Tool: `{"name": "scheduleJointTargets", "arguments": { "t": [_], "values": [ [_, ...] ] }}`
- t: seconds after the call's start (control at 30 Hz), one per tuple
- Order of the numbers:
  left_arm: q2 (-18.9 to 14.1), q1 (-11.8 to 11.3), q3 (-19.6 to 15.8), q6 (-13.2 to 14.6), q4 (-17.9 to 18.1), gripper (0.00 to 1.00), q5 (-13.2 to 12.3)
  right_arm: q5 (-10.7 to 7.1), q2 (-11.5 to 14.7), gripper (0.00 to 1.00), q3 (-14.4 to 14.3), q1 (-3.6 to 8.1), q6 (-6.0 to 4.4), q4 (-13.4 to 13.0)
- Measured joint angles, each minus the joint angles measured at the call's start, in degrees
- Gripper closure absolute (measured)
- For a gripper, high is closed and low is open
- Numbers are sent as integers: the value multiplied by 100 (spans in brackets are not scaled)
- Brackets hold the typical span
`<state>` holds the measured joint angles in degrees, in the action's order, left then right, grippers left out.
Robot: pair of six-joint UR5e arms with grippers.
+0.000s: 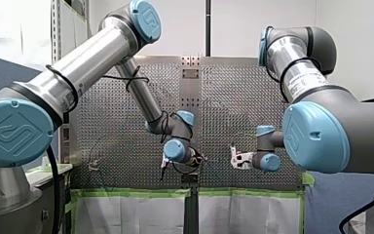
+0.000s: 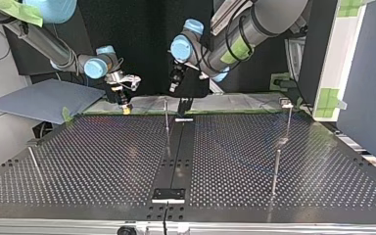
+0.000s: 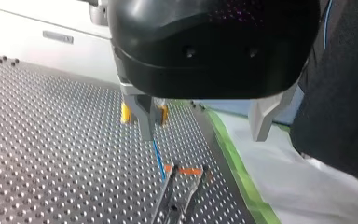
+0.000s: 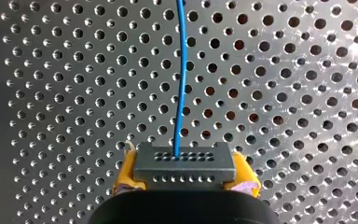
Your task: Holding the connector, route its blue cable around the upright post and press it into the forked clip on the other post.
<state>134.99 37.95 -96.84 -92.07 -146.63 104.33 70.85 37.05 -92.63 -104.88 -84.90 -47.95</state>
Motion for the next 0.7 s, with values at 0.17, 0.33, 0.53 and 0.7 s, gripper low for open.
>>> {"name": "scheduleJointTargets", "arguments": {
  "t": [0.17,0.33,0.53,0.7],
  "values": [
    [2,14,0,-46,36,0,-118,-1,-2,100,-2,-1,6,3],
    [1,19,0,-57,30,0,-120,0,-3,100,0,-2,6,4],
    [3,21,0,-108,16,0,-102,1,-5,100,-1,-2,6,4],
    [3,21,-1,-273,-119,0,75,0,-7,100,0,-2,7,4]
  ]
}}
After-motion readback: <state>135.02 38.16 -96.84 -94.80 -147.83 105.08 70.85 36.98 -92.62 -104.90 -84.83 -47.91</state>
